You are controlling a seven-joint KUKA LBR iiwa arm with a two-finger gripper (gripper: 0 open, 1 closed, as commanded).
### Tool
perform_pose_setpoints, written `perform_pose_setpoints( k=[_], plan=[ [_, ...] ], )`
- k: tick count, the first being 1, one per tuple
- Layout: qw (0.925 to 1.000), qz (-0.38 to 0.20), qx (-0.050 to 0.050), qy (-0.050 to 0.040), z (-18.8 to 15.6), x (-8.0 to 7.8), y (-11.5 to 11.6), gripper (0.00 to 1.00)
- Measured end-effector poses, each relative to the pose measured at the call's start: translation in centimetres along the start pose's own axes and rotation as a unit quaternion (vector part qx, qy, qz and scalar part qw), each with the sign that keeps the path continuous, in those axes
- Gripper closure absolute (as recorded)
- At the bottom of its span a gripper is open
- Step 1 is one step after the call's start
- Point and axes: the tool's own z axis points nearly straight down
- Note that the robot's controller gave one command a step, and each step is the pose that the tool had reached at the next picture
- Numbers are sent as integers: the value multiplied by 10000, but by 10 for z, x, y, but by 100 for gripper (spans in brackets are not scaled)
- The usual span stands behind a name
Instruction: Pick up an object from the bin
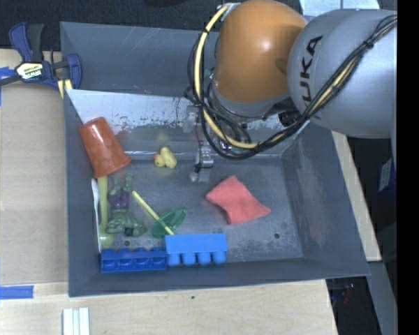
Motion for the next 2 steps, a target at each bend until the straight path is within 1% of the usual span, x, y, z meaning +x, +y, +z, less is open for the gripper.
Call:
perform_pose_setpoints(
  k=[1, 2],
  plan=[
    [10000, 1, 0, 0, 0, 0, 0, 0],
    [9989, 478, -7, -23, 46, 17, -37, 0]
  ],
)
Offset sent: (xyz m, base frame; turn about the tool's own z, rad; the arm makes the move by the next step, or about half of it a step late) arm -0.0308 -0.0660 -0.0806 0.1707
